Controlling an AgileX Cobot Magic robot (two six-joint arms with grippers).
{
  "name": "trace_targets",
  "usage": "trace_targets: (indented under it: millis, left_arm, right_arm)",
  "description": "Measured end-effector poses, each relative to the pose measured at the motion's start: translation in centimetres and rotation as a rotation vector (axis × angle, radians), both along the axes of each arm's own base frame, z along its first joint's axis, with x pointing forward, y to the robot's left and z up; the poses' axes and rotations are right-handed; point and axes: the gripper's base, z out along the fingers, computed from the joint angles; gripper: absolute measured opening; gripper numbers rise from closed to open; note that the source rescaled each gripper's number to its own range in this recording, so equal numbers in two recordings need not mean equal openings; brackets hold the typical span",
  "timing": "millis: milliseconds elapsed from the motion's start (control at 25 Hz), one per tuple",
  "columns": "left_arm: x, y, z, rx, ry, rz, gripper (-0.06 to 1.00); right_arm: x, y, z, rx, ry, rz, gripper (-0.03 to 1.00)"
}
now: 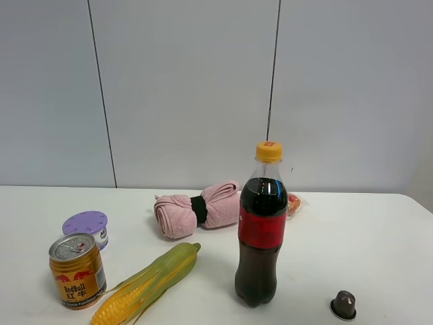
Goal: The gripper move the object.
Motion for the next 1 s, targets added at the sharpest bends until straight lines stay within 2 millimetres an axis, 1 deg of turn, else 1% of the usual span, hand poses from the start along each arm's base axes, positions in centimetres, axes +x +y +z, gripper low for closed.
trace_targets:
  millis: [120,200,320,440,560,640,760,920,1000]
  left_arm:
    - [0.0,0.0,0.0,0.000,0.000,0.000,1.00]
    - [0.0,0.0,0.0,0.000,0.000,0.000,1.00]
    - [0.0,0.0,0.0,0.000,0.000,0.000,1.00]
    - [0.0,0.0,0.0,0.000,0.000,0.000,1.00]
    - [0.0,0.0,0.0,0.000,0.000,0.000,1.00]
    - [0.0,0.0,0.0,0.000,0.000,0.000,1.00]
    - [0.0,0.0,0.0,0.000,0.000,0.000,1.00]
    - [0.0,0.0,0.0,0.000,0.000,0.000,1.00]
    - [0.0,0.0,0.0,0.000,0.000,0.000,1.00]
  right_arm:
    - [-1.3,0.5,-4.4,-0.007,0.033,0.021,0.99]
    - [-1.7,0.8,-7.0,0.020,0.066,0.048,0.99]
    - [-2.0,1.1,-9.9,0.047,0.106,0.064,0.99]
    - [-1.8,1.1,-11.7,0.056,0.154,0.064,0.99]
    - [-1.6,1.0,-12.7,0.062,0.186,0.064,0.99]
    - [-1.8,1.1,-12.8,0.061,0.182,0.064,0.99]
    - [-2.5,1.2,-12.8,0.050,0.155,0.065,0.99]
    - [-3.6,1.3,-13.5,0.029,0.158,0.061,0.99]
    - [-4.1,1.3,-13.5,0.027,0.132,0.055,0.99]
